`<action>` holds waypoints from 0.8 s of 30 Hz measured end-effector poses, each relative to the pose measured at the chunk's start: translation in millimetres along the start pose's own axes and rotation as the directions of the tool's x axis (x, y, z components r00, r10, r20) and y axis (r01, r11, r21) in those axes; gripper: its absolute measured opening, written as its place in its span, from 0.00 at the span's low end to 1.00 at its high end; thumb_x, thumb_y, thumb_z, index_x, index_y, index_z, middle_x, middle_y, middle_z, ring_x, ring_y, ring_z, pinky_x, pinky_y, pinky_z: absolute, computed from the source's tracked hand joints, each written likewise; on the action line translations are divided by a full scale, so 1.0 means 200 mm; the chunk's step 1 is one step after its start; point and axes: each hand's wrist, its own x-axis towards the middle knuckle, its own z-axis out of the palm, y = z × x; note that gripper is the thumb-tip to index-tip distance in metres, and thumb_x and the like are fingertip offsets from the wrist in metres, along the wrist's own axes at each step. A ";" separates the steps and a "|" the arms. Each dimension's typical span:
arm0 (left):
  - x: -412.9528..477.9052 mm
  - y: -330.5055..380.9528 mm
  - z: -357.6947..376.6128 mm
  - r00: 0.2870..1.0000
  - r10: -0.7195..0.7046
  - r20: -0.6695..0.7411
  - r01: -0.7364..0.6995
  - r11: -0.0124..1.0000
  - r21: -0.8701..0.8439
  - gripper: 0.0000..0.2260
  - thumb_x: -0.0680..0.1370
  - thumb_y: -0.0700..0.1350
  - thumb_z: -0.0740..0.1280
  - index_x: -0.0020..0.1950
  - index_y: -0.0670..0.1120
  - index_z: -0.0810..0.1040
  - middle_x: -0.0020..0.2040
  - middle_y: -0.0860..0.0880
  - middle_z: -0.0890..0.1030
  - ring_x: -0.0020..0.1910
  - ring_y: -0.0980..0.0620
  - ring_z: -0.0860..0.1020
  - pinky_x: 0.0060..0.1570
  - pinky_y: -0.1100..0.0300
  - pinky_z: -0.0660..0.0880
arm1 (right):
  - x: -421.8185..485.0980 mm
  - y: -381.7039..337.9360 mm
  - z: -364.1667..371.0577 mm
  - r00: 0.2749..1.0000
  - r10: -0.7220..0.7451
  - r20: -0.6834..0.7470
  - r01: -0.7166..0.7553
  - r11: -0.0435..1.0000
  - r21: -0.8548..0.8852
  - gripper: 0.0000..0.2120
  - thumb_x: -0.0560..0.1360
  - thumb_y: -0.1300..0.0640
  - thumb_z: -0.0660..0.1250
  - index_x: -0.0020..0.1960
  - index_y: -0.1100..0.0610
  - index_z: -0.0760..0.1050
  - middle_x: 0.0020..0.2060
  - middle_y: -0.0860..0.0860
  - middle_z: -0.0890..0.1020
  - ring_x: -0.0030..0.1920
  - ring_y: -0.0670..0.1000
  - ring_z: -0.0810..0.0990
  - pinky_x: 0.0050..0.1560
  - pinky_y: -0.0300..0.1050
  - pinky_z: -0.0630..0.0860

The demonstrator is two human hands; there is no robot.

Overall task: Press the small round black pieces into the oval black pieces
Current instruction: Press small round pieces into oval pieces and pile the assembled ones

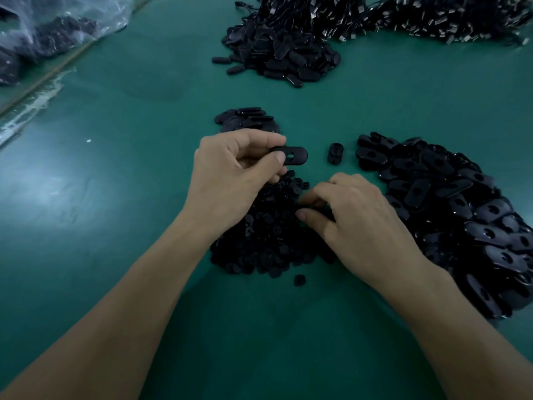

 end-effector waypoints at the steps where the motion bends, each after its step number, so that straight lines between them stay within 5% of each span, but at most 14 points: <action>1: 0.00 0.00 0.00 1.000 -0.001 0.000 0.001 1.000 -0.003 0.09 0.77 0.33 0.71 0.50 0.46 0.83 0.38 0.51 0.86 0.39 0.53 0.86 0.42 0.63 0.81 | 0.00 0.00 0.00 1.000 0.003 0.000 -0.003 1.000 0.013 0.07 0.79 0.48 0.68 0.52 0.50 0.81 0.42 0.45 0.74 0.47 0.50 0.70 0.46 0.42 0.59; 7: 0.00 0.00 0.00 1.000 -0.001 0.000 0.001 1.000 -0.018 0.09 0.77 0.32 0.71 0.50 0.46 0.83 0.39 0.51 0.86 0.39 0.52 0.86 0.42 0.64 0.80 | 0.01 0.00 0.01 0.999 -0.027 0.017 0.027 0.999 0.041 0.05 0.79 0.53 0.68 0.45 0.49 0.74 0.40 0.43 0.73 0.45 0.48 0.68 0.44 0.42 0.59; 11: 0.00 -0.01 -0.01 1.000 0.009 -0.001 -0.009 1.000 0.010 0.10 0.77 0.33 0.71 0.49 0.49 0.83 0.38 0.52 0.86 0.39 0.53 0.86 0.41 0.64 0.80 | 0.00 0.01 0.02 0.996 -0.022 -0.086 0.037 0.985 0.167 0.05 0.81 0.56 0.63 0.47 0.50 0.71 0.42 0.42 0.74 0.43 0.45 0.72 0.44 0.42 0.68; 15: 0.00 -0.01 0.00 0.999 0.037 0.000 -0.037 0.997 0.072 0.10 0.77 0.35 0.72 0.49 0.51 0.84 0.39 0.54 0.86 0.40 0.54 0.86 0.42 0.63 0.81 | 0.01 0.02 0.01 0.975 0.013 -0.220 0.038 0.974 0.224 0.07 0.82 0.58 0.65 0.58 0.54 0.79 0.46 0.46 0.78 0.45 0.42 0.75 0.47 0.29 0.70; 24: -0.02 0.00 0.01 0.998 0.066 0.018 -0.068 0.984 0.166 0.09 0.75 0.42 0.74 0.49 0.56 0.83 0.40 0.54 0.86 0.42 0.54 0.86 0.46 0.54 0.83 | 0.01 0.04 -0.01 0.920 0.012 -0.391 0.120 0.943 0.312 0.05 0.78 0.58 0.71 0.52 0.54 0.85 0.40 0.47 0.82 0.41 0.43 0.79 0.46 0.29 0.72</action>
